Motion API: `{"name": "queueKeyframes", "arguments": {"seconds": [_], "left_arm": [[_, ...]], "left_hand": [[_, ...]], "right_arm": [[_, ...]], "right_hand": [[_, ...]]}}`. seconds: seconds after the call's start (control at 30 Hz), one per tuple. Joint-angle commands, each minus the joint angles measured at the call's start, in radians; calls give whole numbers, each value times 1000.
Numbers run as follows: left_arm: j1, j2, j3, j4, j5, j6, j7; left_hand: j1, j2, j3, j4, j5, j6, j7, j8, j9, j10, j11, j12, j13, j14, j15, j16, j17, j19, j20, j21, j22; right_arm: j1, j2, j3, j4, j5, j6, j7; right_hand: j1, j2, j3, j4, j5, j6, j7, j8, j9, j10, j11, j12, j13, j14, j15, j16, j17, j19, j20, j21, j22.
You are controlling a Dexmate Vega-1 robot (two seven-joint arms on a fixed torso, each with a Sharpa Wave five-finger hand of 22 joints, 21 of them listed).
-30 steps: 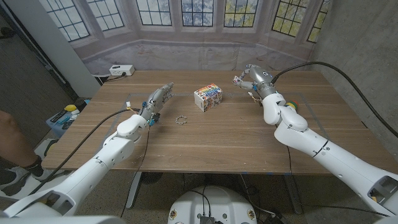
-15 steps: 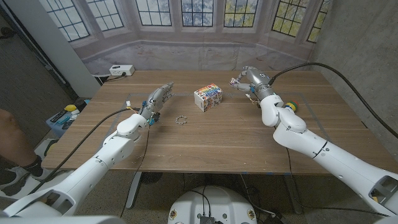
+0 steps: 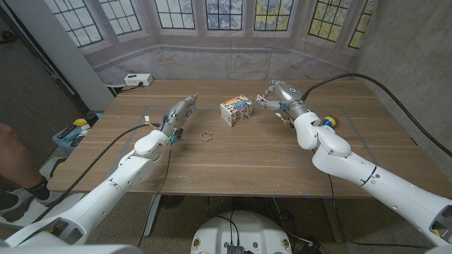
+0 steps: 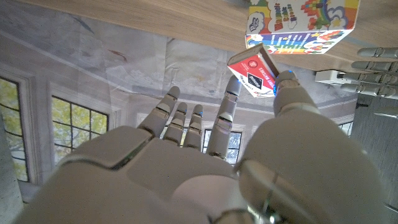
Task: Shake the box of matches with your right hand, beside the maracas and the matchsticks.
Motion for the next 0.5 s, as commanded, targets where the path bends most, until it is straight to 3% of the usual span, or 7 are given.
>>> {"name": "queueKeyframes", "arguments": {"seconds": [0.03,0.5], "left_arm": [[15,-2,-4,-15,7,-18,17],[6,0,-12,4,4,-32,6]], "left_hand": [[9,-1,-4,3,8,7,2,6,2,0,1,10,6,-4,7,2,5,4,9,0,2],[9,-1,-5,3,8,6,2,6,2,-2,0,9,6,-5,6,2,5,3,9,0,2]], "right_arm": [[-36,-21,-13,-55,-33,27,46],[-61,-16,-29,-78,-72,55,109]], "right_hand": [[5,8,-1,3,0,3,7,-4,3,5,11,-2,1,6,7,-3,1,4,6,-3,5],[5,9,-2,3,-1,-3,10,-7,4,5,14,-3,1,7,9,-3,2,3,7,-4,5]]}}
